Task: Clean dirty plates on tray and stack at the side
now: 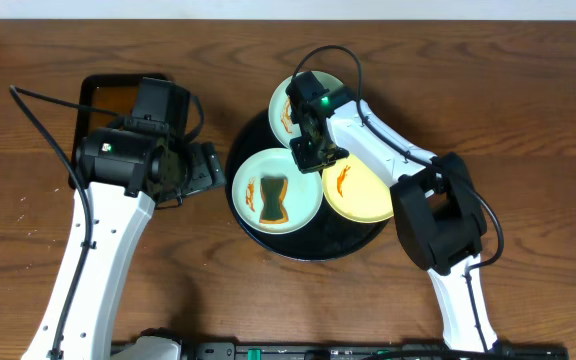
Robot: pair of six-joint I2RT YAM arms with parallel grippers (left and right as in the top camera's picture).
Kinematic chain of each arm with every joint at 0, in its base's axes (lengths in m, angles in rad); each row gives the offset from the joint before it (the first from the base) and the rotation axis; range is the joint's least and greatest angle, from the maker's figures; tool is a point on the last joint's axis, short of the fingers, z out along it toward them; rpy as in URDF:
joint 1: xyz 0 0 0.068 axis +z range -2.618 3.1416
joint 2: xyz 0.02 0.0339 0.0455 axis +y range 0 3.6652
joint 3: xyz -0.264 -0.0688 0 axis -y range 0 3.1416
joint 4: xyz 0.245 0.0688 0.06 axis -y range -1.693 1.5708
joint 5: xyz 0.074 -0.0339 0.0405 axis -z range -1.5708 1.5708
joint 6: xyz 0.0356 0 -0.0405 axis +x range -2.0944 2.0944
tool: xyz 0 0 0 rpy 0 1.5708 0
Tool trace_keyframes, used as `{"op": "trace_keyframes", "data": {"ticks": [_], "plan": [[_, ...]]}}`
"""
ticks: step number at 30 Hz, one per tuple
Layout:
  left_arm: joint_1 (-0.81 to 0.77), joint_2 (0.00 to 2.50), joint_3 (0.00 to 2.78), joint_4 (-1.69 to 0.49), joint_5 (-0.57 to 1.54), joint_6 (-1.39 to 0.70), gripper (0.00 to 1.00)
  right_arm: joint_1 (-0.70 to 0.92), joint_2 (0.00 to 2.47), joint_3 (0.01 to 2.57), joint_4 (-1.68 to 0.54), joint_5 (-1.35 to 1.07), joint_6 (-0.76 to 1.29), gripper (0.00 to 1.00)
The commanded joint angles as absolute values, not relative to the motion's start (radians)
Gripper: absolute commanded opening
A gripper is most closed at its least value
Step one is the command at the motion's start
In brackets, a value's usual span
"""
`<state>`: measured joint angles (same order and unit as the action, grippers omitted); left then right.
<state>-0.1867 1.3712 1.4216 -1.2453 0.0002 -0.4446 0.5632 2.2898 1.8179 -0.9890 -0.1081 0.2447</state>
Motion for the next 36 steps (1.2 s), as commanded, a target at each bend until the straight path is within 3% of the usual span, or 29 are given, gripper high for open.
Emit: {"op": "trace_keyframes", "data": {"ticks": [1, 5, 9, 19, 20, 36], "plan": [[-0.184, 1.373, 1.422, -1.237, 0.014, -0.450, 0.88, 0.571, 2.295, 1.831, -0.987, -0.094, 0.245, 0.08], [-0.185, 1.378, 1.404, -1.195, 0.091, -0.449, 0.70, 0.571, 2.295, 1.831, -0.987, -0.094, 0.245, 0.06], [-0.194, 1.406, 1.378, -1.156, 0.141, -0.442, 0.66, 0.571, 2.295, 1.831, -0.987, -0.094, 0.245, 0.01], [-0.246, 1.584, 1.339, -1.005, 0.250, -0.247, 0.67, 0.571, 2.295, 1.831, -0.995, -0.095, 0.240, 0.01], [-0.245, 1.598, 1.339, -0.995, 0.250, -0.247, 0.74, 0.571, 2.295, 1.831, -0.997, -0.095, 0.236, 0.01], [-0.245, 1.791, 1.339, -0.913, 0.258, -0.070, 0.73, 0.562, 2.295, 1.831, -1.021, -0.193, 0.132, 0.01]]}}
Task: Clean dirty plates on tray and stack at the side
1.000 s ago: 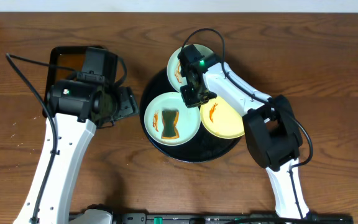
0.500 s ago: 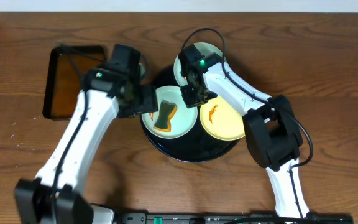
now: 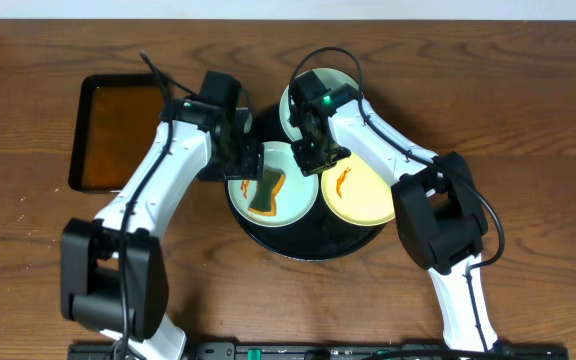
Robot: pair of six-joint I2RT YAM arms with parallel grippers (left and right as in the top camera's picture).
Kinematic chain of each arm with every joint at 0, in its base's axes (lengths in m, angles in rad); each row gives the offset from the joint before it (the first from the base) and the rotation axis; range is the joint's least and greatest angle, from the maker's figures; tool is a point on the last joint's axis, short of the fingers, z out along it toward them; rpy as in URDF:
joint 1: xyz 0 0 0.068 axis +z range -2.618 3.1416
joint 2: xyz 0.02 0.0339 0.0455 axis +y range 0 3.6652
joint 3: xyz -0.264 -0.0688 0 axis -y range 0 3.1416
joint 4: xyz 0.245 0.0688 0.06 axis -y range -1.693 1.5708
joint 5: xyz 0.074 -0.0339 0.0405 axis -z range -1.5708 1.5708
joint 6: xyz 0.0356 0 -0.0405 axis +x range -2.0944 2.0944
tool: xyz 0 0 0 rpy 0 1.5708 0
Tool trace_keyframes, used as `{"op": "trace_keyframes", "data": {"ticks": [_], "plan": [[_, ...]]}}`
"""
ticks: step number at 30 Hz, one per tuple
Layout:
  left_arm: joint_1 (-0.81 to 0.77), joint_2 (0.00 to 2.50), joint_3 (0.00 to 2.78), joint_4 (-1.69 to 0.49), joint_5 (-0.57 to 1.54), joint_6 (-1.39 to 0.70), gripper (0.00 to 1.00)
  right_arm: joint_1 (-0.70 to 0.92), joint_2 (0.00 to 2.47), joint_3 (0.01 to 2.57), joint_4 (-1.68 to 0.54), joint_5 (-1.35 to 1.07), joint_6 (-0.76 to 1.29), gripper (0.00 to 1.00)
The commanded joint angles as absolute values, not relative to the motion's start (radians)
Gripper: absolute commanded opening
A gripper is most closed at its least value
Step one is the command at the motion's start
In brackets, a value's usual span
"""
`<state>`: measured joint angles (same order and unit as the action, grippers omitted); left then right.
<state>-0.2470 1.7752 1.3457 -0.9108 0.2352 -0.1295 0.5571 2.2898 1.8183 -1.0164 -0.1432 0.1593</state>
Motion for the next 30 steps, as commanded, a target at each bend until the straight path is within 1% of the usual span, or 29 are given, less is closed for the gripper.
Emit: {"op": "trace_keyframes", "data": {"ticks": [1, 5, 12, 19, 20, 23, 30], "plan": [[-0.245, 1.797, 1.339, -0.911, 0.274, -0.056, 0.73, 0.562, 2.295, 1.831, -1.022, -0.193, 0.131, 0.01], [-0.247, 1.817, 1.339, -0.901, 0.314, -0.025, 0.70, 0.562, 2.295, 1.831, -1.021, -0.255, 0.087, 0.01], [-0.254, 1.861, 1.339, -0.883, 0.315, -0.023, 0.69, 0.562, 2.295, 1.831, -1.019, -0.263, 0.088, 0.02], [-0.302, 1.934, 1.338, -0.880, 0.358, -0.036, 0.69, 0.562, 2.295, 1.831, -1.021, -0.263, 0.088, 0.02], [-0.309, 1.937, 1.338, -0.880, 0.358, -0.048, 0.65, 0.562, 2.295, 1.831, -1.021, -0.263, 0.088, 0.02], [-0.325, 1.935, 1.339, -0.881, 0.358, -0.066, 0.62, 0.562, 2.295, 1.831, -1.021, -0.263, 0.088, 0.02], [-0.327, 1.936, 1.339, -0.884, 0.351, -0.110, 0.59, 0.562, 2.295, 1.831, -1.021, -0.263, 0.088, 0.03]]}}
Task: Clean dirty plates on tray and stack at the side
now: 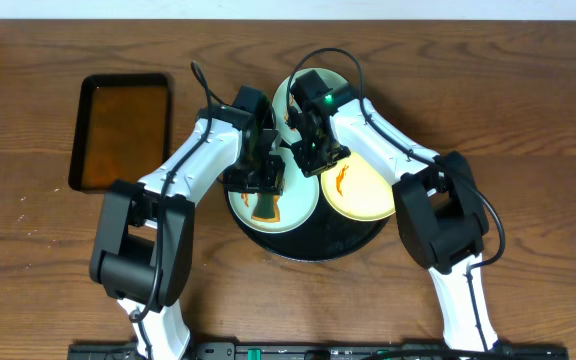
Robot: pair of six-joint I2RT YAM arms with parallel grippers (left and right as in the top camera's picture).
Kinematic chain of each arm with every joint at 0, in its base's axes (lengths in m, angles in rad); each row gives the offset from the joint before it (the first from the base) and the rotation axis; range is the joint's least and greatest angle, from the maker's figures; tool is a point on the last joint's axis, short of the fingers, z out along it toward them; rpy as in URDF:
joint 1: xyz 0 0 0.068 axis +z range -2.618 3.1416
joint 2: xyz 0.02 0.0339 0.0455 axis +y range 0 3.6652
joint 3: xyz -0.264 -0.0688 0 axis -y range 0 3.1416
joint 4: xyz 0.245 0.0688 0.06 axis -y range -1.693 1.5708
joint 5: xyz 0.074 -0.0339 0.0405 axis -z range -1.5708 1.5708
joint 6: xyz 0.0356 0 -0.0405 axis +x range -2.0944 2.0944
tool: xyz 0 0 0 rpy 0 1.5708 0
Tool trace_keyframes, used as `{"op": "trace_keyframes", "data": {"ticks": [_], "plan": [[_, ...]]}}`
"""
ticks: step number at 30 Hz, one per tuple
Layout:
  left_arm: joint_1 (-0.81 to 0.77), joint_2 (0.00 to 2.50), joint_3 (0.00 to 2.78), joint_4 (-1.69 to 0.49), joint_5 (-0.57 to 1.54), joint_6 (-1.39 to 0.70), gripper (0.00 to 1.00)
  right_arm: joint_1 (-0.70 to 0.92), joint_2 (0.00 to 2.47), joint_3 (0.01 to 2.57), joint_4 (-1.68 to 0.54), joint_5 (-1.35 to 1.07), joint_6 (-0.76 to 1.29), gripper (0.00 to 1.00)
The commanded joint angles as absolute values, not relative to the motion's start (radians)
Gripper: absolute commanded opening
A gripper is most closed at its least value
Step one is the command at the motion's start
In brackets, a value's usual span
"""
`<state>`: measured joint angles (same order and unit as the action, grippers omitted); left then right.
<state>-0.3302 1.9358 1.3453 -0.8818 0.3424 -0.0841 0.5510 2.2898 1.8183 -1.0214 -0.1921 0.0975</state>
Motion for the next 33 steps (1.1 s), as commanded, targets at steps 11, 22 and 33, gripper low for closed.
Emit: {"op": "trace_keyframes", "data": {"ticks": [11, 22, 33], "plan": [[-0.334, 1.937, 1.254, -0.812, 0.340, -0.168, 0.53, 0.562, 2.295, 1.831, -1.023, -0.263, 0.088, 0.04], [-0.334, 1.909, 1.233, -0.802, 0.340, -0.224, 0.08, 0.562, 2.295, 1.831, -1.017, -0.263, 0.088, 0.06], [-0.334, 1.834, 1.229, -0.783, 0.449, -0.288, 0.08, 0.562, 2.295, 1.831, -1.013, -0.263, 0.088, 0.07]]}}
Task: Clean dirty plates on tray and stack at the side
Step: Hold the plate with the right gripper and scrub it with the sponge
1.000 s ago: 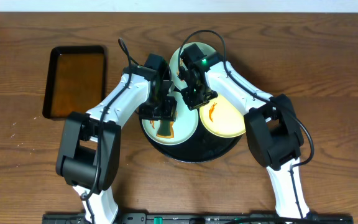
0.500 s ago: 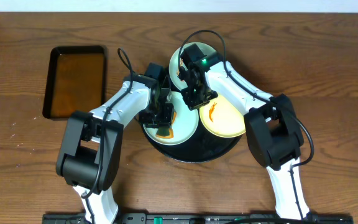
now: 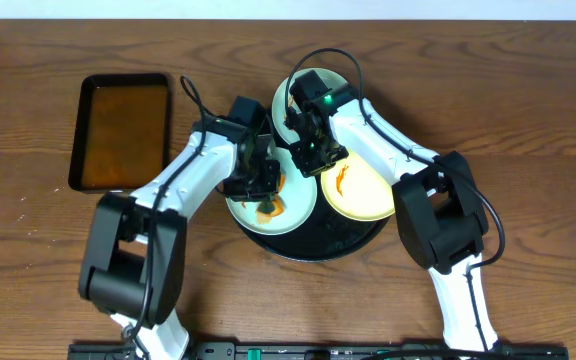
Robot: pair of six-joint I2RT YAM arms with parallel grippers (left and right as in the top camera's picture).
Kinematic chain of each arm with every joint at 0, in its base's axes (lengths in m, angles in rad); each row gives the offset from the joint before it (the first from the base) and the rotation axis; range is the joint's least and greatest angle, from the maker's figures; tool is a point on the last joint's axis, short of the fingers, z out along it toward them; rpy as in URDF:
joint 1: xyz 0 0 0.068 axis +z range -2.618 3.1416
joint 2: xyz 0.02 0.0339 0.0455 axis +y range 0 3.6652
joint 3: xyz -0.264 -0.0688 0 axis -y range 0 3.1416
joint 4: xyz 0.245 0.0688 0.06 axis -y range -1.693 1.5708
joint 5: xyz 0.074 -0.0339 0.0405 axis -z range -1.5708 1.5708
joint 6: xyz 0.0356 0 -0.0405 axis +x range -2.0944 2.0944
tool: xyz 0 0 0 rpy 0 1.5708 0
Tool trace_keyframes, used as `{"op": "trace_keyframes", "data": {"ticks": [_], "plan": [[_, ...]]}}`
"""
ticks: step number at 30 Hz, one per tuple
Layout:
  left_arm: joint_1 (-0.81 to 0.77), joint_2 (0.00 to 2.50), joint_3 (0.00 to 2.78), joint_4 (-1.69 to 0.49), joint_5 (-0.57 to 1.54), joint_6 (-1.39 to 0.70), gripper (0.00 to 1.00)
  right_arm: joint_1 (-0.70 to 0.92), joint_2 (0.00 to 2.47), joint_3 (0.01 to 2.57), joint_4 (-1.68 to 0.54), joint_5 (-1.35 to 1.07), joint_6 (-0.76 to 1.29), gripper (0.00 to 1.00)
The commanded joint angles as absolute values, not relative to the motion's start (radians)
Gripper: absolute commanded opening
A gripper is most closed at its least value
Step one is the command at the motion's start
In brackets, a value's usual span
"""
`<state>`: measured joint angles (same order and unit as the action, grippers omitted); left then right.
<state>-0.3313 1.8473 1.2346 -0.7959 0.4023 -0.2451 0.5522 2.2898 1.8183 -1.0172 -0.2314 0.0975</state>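
A round black tray (image 3: 353,238) holds three plates. The front-left pale green plate (image 3: 303,200) carries orange smears and a dark sponge (image 3: 266,210). My left gripper (image 3: 265,185) is down over that plate, shut on the sponge, which it mostly hides. My right gripper (image 3: 308,157) sits at the same plate's far right rim, its fingers closed on the edge. A yellow plate (image 3: 363,195) with an orange smear lies to the right. Behind the right wrist, a second green plate (image 3: 336,82) is partly hidden.
A rectangular black-rimmed tray (image 3: 80,130) with a brown-orange floor lies at the far left on the wooden table (image 3: 528,120). Both arms cross over the round tray, and cables loop above them.
The left gripper has shifted slightly toward the plate's left and front, and the sponge has moved with it. More orange smear shows beside it. The right gripper has stayed at the rim.
At first the left arm was folded beside the rectangular tray and the sponge lay free on the front green plate, with the right gripper at its rim. Then the left gripper reached the plate's edge, then was down on the sponge, which has now shifted.
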Motion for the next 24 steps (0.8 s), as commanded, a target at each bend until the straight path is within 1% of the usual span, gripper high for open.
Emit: {"op": "trace_keyframes", "data": {"ticks": [1, 9, 10, 11, 16, 24], "plan": [[-0.334, 1.837, 1.221, -0.767, 0.449, -0.298, 0.08, 0.562, 2.295, 1.831, -1.013, -0.263, 0.088, 0.07], [-0.334, 1.866, 1.113, -0.598, 0.444, -0.365, 0.08, 0.562, 2.295, 1.831, -1.017, -0.262, 0.088, 0.06], [-0.334, 1.867, 1.105, -0.592, 0.431, -0.364, 0.08, 0.562, 2.295, 1.831, -1.019, -0.257, 0.088, 0.02], [-0.334, 1.867, 1.100, -0.593, 0.411, -0.364, 0.08, 0.562, 2.295, 1.831, -1.023, -0.239, 0.089, 0.01], [-0.334, 1.867, 1.098, -0.604, 0.357, -0.364, 0.08, 0.561, 2.295, 1.834, -1.056, -0.121, 0.126, 0.01], [-0.334, 1.862, 1.108, -0.600, 0.374, -0.364, 0.08, 0.562, 2.295, 1.906, -1.139, -0.120, 0.127, 0.01]]}}
